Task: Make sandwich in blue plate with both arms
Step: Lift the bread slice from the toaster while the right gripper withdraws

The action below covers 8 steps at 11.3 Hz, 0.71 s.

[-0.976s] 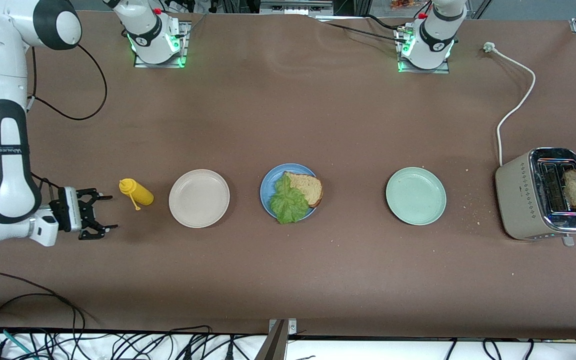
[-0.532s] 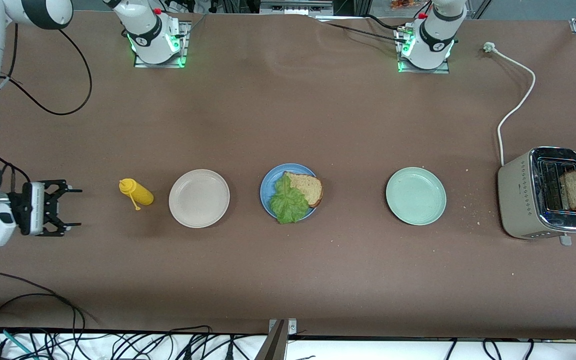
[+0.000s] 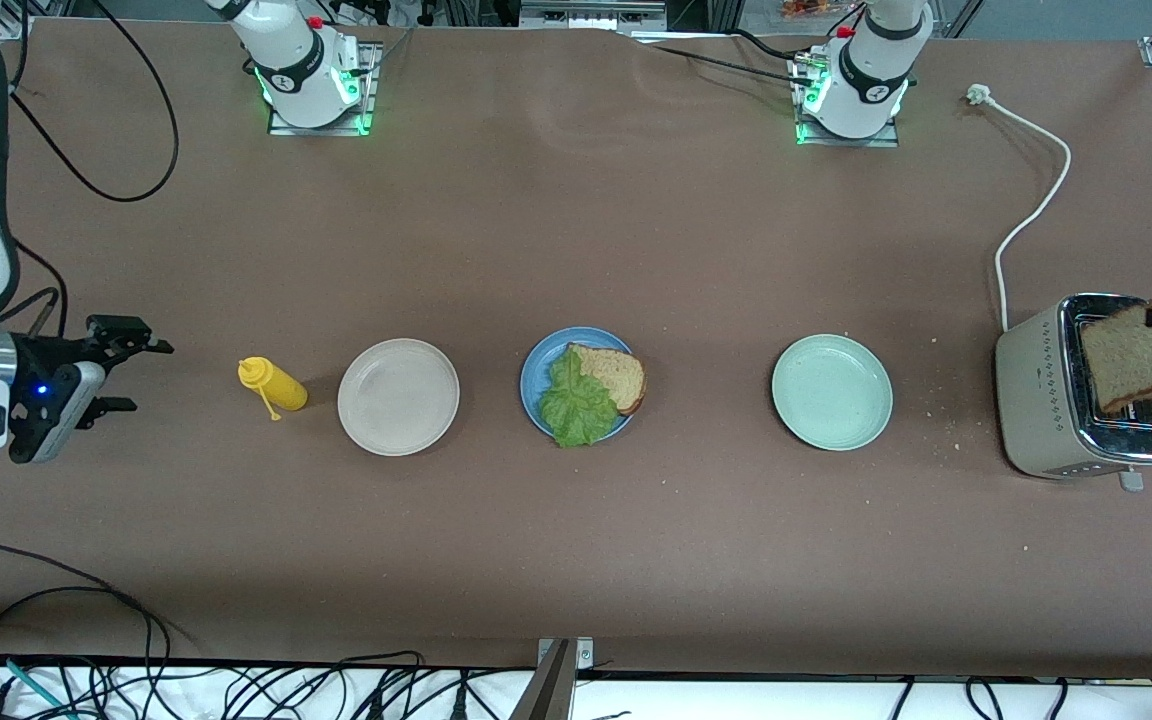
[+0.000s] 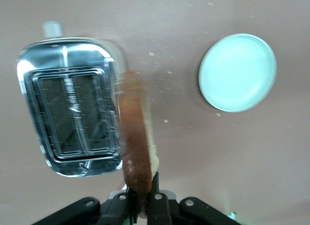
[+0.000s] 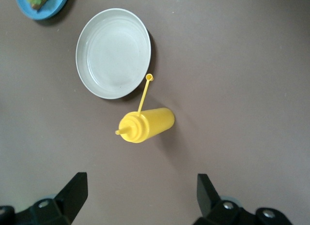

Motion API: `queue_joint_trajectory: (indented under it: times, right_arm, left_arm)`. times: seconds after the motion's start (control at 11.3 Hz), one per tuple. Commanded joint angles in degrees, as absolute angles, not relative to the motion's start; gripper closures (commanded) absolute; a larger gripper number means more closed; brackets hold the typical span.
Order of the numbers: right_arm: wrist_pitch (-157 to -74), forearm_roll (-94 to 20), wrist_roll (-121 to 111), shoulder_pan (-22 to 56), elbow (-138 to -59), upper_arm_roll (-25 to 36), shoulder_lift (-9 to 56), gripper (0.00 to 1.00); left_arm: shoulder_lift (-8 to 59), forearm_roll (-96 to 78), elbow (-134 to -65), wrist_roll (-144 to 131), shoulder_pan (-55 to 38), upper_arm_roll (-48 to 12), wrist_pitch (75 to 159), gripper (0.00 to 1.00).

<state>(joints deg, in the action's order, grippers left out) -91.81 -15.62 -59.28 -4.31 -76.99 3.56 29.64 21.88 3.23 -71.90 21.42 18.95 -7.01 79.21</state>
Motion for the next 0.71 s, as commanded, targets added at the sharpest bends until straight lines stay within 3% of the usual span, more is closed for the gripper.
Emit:
queue_joint_trajectory:
  times: [0.0,0.27,0.62]
  right_arm:
    - [-97.9,-13.9,-48.1,-2.5,-89.6,4.3,20.6,0.0]
    - [-101.3,-9.2,-39.7,0.7,-94.2,4.2,16.1,0.0]
    - [-106.0,-6.0,-26.8,2.6,-99.6,4.0,11.4,0.0]
  left_arm:
    - [21.4,2.9,-70.8,20.7,11.3,-8.4,73.6,1.0]
    - [23.1,-12.3,-72.0,10.5,6.4,-10.3,73.3,1.0]
    - [33.6,-32.8,-71.8,0.4,-0.9,-10.4,79.2,1.0]
